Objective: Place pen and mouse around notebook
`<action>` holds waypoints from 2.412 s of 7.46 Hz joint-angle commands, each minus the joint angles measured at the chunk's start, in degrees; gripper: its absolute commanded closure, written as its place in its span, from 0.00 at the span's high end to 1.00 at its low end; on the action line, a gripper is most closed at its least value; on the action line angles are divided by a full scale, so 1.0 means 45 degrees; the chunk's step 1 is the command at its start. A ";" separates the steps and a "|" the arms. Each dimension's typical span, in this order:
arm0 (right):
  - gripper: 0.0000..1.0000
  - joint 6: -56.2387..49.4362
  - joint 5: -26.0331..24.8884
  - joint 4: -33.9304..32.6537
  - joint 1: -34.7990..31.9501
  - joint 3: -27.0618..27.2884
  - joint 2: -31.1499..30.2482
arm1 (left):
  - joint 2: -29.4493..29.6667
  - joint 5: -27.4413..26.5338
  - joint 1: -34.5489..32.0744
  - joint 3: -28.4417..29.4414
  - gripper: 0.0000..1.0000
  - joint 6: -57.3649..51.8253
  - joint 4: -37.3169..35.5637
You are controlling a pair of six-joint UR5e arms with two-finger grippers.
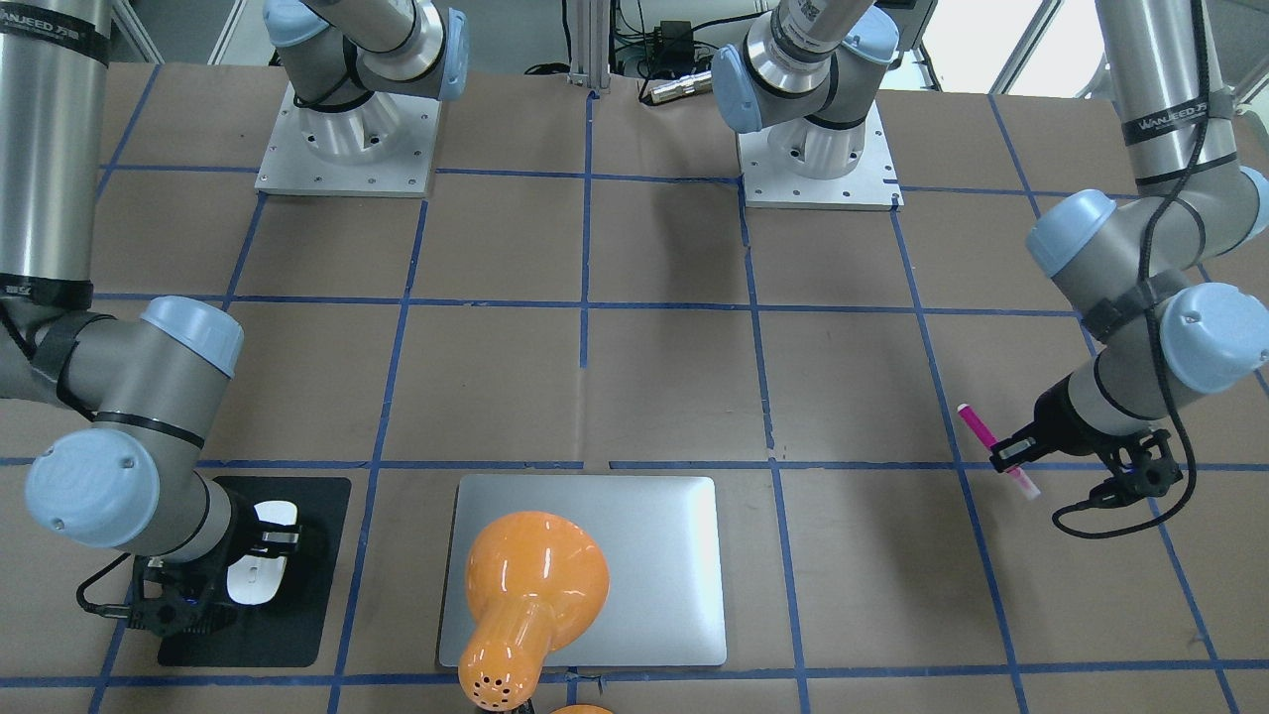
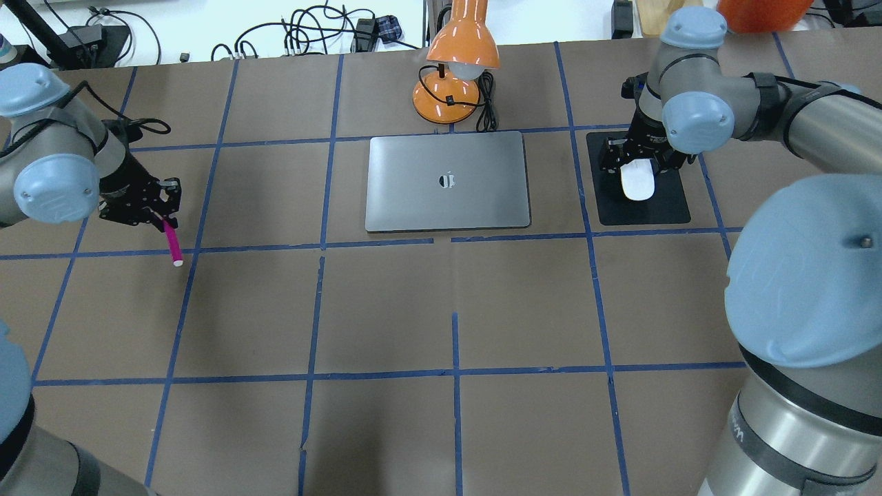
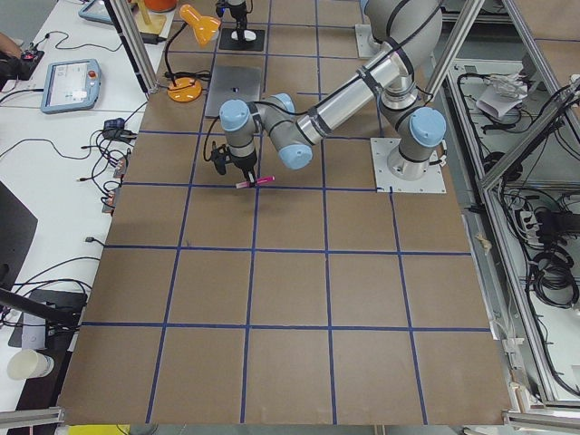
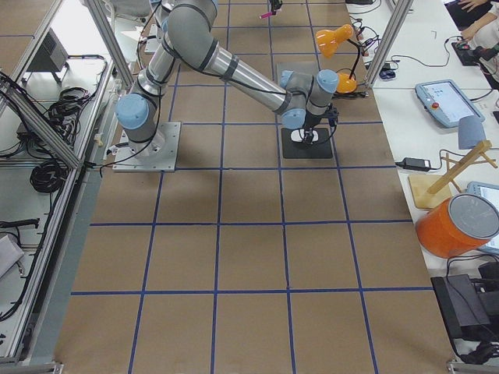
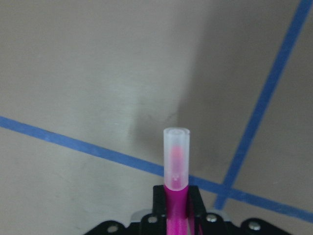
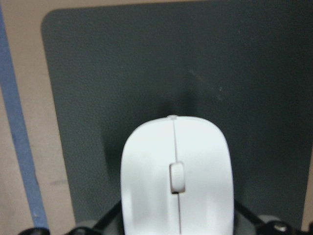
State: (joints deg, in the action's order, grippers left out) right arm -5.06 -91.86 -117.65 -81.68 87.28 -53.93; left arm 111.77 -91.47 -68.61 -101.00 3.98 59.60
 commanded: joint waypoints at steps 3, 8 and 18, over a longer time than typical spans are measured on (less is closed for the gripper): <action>1.00 -0.0183 -0.0076 0.0050 0.0045 0.0156 0.0011 | -0.0231 0.0677 -0.4177 -0.0055 0.00 0.8860 0.0078; 1.00 0.0030 0.0119 0.3551 -0.0071 -0.1810 -0.1856 | 0.0064 0.1713 -0.7383 -0.0095 0.00 1.5102 -0.0118; 1.00 -0.0203 0.0374 0.5518 -0.1247 -0.1018 -0.6218 | 0.1451 0.2084 -0.9011 -0.0114 0.00 1.9095 -0.1642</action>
State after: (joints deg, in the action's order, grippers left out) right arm -5.38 -89.83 -92.88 -89.19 81.92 -81.78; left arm 118.26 -82.25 -109.14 -101.36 89.55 52.19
